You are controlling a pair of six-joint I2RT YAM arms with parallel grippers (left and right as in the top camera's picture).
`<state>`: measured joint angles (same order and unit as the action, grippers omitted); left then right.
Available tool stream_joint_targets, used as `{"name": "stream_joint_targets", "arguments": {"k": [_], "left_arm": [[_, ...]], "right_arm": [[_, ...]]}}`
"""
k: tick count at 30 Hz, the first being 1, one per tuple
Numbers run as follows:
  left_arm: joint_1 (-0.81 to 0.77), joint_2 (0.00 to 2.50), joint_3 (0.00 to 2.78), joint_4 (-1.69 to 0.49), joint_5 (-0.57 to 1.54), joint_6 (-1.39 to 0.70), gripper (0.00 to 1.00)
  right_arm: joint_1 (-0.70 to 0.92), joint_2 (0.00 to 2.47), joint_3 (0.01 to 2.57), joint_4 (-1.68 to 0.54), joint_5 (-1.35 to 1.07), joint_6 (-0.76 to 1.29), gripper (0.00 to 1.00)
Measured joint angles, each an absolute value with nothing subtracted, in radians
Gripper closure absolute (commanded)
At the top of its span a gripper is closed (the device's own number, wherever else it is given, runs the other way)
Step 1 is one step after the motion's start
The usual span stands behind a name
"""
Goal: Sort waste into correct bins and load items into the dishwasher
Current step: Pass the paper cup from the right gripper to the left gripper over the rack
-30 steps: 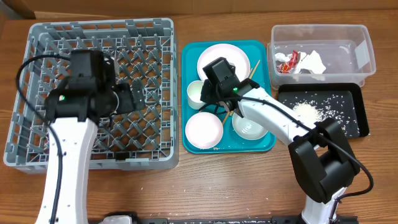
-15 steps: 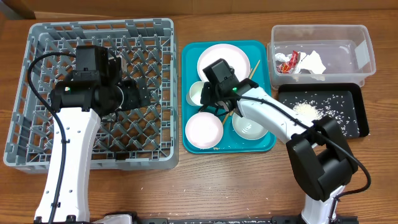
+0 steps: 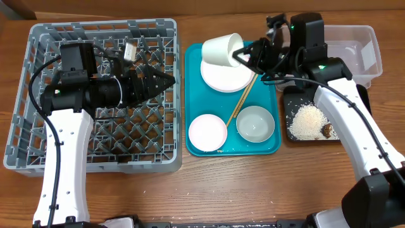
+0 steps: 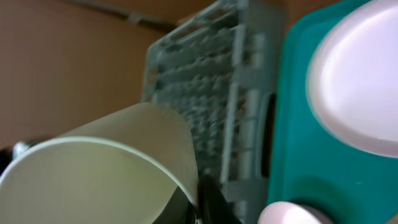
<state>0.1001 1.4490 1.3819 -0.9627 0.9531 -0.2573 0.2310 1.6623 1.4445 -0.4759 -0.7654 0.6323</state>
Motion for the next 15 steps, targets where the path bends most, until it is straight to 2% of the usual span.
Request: {"name": "stream_joint_targets", "arguments": {"k": [5,9,15], "left_arm": [[0.1,1.526,1.382,-0.945,1.249,-0.264,0.0],[0.1,1.641,1.382,-0.941,1.447,-0.267,0.01],[0.1,1.687,1.382,-0.944,1.531,-0.302,0.09]], "right_arm": [[0.248,1.665,1.429,-0.382,-1.026,0.62,0.96],[0.256,1.667,1.428,-0.379,-1.105,0.616,0.96],[0.366,1.79,1.428,-0.36,-1.119,0.61,0.96]]}}
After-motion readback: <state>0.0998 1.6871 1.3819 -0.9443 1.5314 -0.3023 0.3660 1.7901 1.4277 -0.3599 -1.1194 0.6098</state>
